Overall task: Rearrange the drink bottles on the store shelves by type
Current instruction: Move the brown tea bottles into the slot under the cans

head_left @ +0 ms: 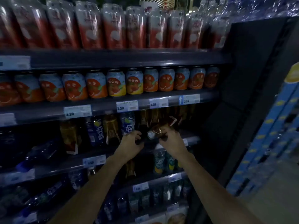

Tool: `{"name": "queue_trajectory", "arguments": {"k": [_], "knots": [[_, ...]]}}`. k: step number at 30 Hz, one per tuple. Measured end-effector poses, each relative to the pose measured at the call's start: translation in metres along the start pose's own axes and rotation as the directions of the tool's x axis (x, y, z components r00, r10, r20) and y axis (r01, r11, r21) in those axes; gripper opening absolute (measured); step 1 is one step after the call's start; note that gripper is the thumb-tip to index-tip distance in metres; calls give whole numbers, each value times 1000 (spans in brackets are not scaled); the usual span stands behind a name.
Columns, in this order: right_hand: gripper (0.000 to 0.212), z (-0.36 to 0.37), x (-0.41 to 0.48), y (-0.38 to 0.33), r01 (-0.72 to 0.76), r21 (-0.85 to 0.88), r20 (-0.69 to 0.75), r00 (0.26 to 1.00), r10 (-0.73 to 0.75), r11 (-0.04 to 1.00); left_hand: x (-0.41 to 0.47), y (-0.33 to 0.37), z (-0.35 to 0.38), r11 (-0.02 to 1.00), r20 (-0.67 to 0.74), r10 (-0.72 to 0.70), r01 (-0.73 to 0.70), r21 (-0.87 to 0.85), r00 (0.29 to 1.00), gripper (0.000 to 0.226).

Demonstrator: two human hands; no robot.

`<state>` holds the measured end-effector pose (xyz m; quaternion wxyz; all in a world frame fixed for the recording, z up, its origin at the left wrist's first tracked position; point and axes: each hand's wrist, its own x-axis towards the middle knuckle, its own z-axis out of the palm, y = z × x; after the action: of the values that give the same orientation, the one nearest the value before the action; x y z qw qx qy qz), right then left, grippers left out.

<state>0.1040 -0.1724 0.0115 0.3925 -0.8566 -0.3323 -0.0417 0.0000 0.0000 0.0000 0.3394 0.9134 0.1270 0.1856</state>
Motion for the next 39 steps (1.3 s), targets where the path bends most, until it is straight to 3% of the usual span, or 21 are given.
{"name": "queue_trajectory", "arguments": {"k": [8,12,17,23,31,35,39], "knots": [[51,21,49,38,146,-329,109,987,-116,933,27,-6,37,989,0,-108,108,100,994,56],[54,36,67,47,209,-432,134,977,-166,877,33,-14,45,985,-24,-131,133,111,991,61],[63,45,81,58,218,-488,223,967,-120,845,36,-22,50,978,-58,-131,138,155,990,56],[73,48,89,63,297,-467,247,948,-199,833,34,-28,62,984,-71,-118,126,129,990,52],[65,43,92,68,395,-400,216,918,-334,827,31,-29,66,988,-112,-77,91,125,991,45],[56,38,87,72,392,-318,82,918,-387,863,32,-30,65,989,-113,-80,92,112,990,47],[54,27,85,71,319,-102,-117,937,-330,942,34,-26,64,989,-120,-65,80,128,991,49]]}}
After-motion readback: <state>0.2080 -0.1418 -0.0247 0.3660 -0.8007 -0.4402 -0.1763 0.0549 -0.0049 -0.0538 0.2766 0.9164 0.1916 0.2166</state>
